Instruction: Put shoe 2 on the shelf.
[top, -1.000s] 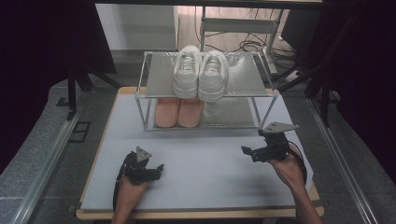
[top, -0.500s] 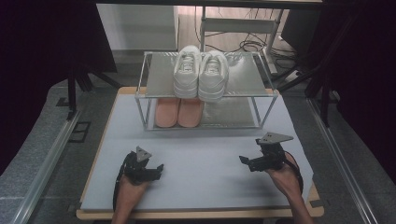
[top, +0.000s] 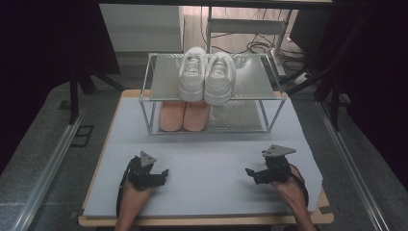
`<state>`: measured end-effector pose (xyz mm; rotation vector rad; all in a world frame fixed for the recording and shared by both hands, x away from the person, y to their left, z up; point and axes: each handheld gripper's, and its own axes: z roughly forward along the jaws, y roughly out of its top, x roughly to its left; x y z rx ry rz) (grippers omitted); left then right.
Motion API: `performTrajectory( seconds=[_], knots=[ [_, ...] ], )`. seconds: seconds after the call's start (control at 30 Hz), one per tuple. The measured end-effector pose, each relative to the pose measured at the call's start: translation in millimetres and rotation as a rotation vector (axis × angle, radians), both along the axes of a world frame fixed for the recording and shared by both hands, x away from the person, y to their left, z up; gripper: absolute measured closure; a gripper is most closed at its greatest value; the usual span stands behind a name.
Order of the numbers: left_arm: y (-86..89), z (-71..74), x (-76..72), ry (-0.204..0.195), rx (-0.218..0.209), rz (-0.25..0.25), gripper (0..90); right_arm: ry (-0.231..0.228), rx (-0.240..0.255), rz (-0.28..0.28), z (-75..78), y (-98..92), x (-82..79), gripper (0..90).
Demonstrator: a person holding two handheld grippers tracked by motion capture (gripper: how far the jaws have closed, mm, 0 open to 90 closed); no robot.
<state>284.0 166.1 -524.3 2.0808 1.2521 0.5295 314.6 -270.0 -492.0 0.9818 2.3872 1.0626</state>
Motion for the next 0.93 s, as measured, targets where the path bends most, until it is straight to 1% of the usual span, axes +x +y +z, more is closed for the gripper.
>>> performTrajectory(
  seconds=[0.23,0.37,0.57,0.6,0.8,0.87,0.93],
  knots=[
    [0.0,-0.1,0.0,-0.001,0.000,0.000,14.3,0.009,-0.006,0.001,-11.2,3.2,-1.1,2.6],
    [0.0,0.0,0.0,0.000,0.000,0.000,14.3,0.012,-0.020,0.001,-16.9,4.9,-1.6,2.6],
    [0.0,0.0,-0.1,-0.001,0.000,-0.001,14.3,0.028,-0.050,-0.002,-28.1,7.8,-0.9,2.3],
    [0.0,-0.1,-0.1,-0.001,0.000,-0.001,14.3,0.031,-0.045,-0.002,-30.3,7.9,-0.6,2.1],
    [-0.1,0.0,-0.3,-0.002,0.004,-0.002,14.3,0.069,-0.021,0.003,-31.1,5.4,2.8,3.0],
    [0.0,0.1,-0.4,-0.004,0.006,-0.001,14.3,0.068,-0.022,0.001,-31.3,5.3,2.4,3.0],
    [-0.1,-0.1,-0.2,-0.002,-0.001,0.000,14.3,0.068,-0.022,0.001,-31.3,5.3,2.5,3.0]
  ],
)
